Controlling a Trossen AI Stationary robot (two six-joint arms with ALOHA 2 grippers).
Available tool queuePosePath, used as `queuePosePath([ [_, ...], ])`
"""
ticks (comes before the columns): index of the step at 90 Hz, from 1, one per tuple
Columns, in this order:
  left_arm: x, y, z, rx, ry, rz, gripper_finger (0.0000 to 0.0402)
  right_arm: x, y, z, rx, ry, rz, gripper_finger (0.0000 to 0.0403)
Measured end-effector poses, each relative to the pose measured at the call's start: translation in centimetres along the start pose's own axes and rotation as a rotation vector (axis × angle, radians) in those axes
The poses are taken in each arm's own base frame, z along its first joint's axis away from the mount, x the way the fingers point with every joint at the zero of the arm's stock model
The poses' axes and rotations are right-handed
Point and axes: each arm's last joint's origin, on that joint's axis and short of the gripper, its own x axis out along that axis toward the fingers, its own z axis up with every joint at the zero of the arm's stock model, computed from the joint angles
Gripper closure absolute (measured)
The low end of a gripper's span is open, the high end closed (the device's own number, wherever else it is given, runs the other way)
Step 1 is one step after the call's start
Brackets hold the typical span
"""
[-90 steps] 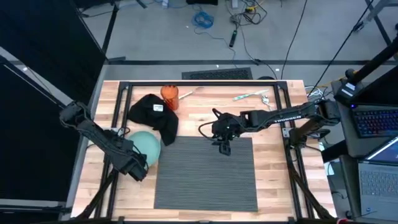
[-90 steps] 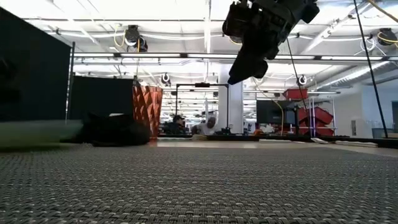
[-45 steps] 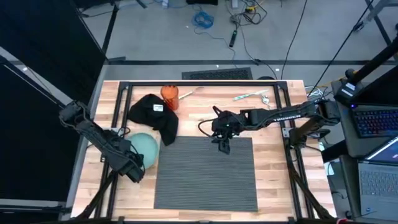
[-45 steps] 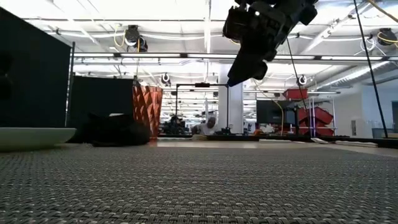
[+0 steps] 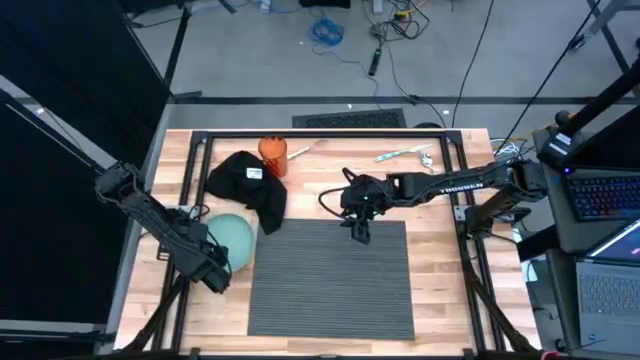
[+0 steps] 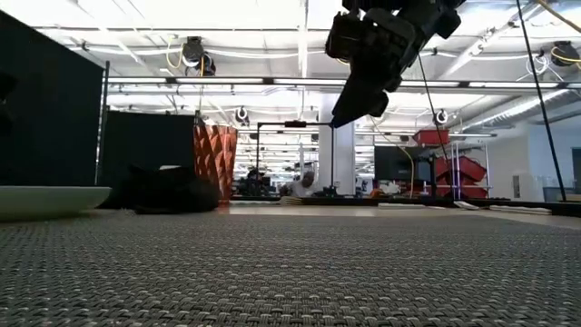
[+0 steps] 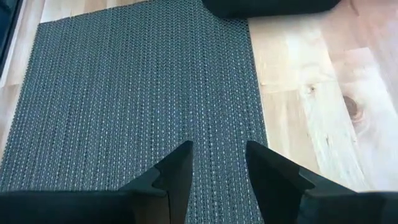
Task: Set table place
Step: Put the green plate on the gray table mat
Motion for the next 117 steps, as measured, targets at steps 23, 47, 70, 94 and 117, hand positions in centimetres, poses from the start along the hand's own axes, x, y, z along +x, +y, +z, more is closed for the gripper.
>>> queuePosePath([
  [23, 0.7, -0.3, -0.1, 0.005, 0.025, -0.027, 0.0291, 0.0, 0.0, -0.1, 0.001, 0.013, 0.009, 0.0268],
  [47, 2.4, -0.7, -0.1, 0.006, 0.057, -0.045, 0.0291, 0.0, 0.0, -0.5, 0.006, 0.048, 0.005, 0.0268],
  [70, 2.5, -1.7, -0.5, 0.023, 0.057, -0.175, 0.0291, 0.0, 0.0, -0.6, 0.007, 0.058, 0.004, 0.0268],
  [94, 2.4, -2.1, -0.2, 0.027, 0.001, -0.239, 0.0291, 0.0, 0.0, -0.4, 0.01, 0.046, 0.005, 0.0268],
  [117, 1.9, -2.3, -0.3, 0.03, -0.043, -0.298, 0.0291, 0.0, 0.0, -0.5, 0.032, 0.047, 0.004, 0.0268],
])
